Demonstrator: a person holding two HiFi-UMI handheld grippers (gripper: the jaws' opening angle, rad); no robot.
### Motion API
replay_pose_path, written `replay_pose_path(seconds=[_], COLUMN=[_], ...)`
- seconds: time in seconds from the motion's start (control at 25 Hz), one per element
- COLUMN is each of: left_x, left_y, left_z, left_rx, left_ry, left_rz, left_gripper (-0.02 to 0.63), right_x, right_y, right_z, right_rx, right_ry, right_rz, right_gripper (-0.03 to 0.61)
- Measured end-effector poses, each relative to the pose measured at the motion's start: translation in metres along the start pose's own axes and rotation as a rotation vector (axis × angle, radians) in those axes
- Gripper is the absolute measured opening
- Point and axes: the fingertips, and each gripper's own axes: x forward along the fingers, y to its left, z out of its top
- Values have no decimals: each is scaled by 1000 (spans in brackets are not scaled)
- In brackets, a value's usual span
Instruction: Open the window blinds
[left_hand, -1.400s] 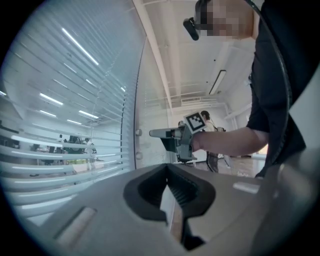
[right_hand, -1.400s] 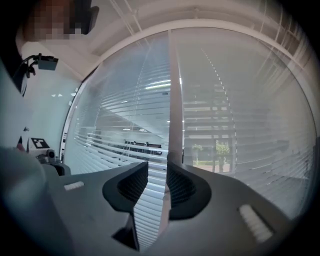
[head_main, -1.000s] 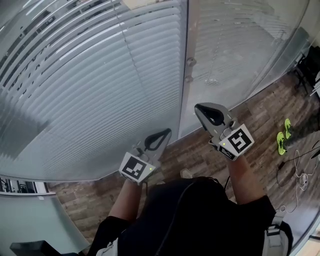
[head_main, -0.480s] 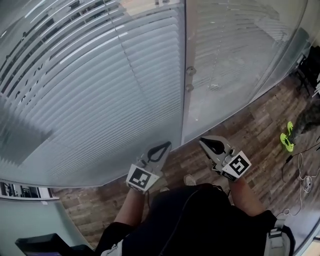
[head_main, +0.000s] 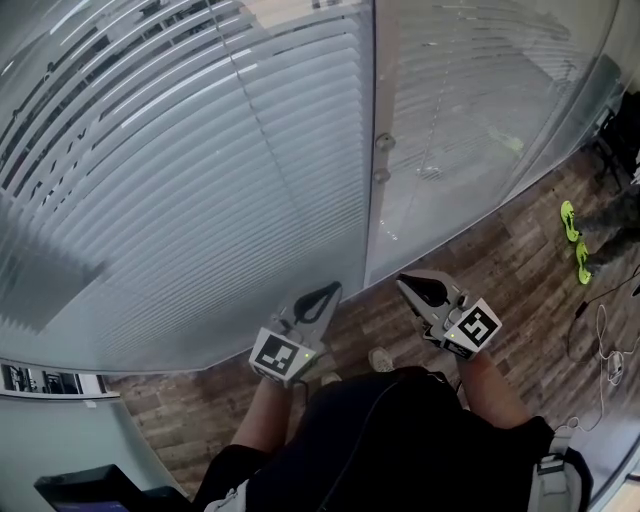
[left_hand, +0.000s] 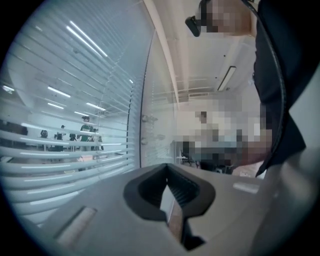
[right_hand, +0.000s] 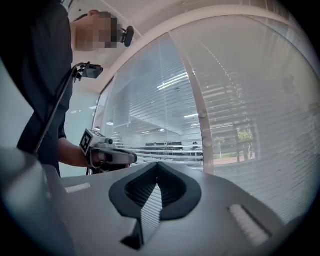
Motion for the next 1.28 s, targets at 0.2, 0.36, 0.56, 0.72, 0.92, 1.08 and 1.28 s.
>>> replay_pose_path(seconds=[0.2, 0.36, 0.56, 0.72, 0.92, 1.08, 1.28], left_x=[-2, -4, -8, -9, -13, -12, -16], left_y=[4, 9, 14, 13, 17, 10, 10], left_z=[-3, 1, 5, 7, 3, 4, 12], left_rx=[32, 26, 34, 24, 42, 31, 16], left_ry=[6, 8, 13, 5, 8, 22, -14], left_rz=[2, 11, 11, 9, 12, 7, 4], left_gripper=[5, 5, 4, 5, 5, 5, 5], right_x=[11, 19, 28, 29, 32, 29, 35], right_y=[1, 2, 8, 10, 10, 14, 21], right_z=[2, 5, 0, -1, -3, -4, 0], right_rx=[-2, -22, -35, -46, -52, -52, -65], right_ry=[19, 7, 41, 56, 52, 49, 59], right_rz=[3, 16, 36, 40, 35, 44, 48], right_gripper=[6, 5, 5, 5, 5, 5, 5])
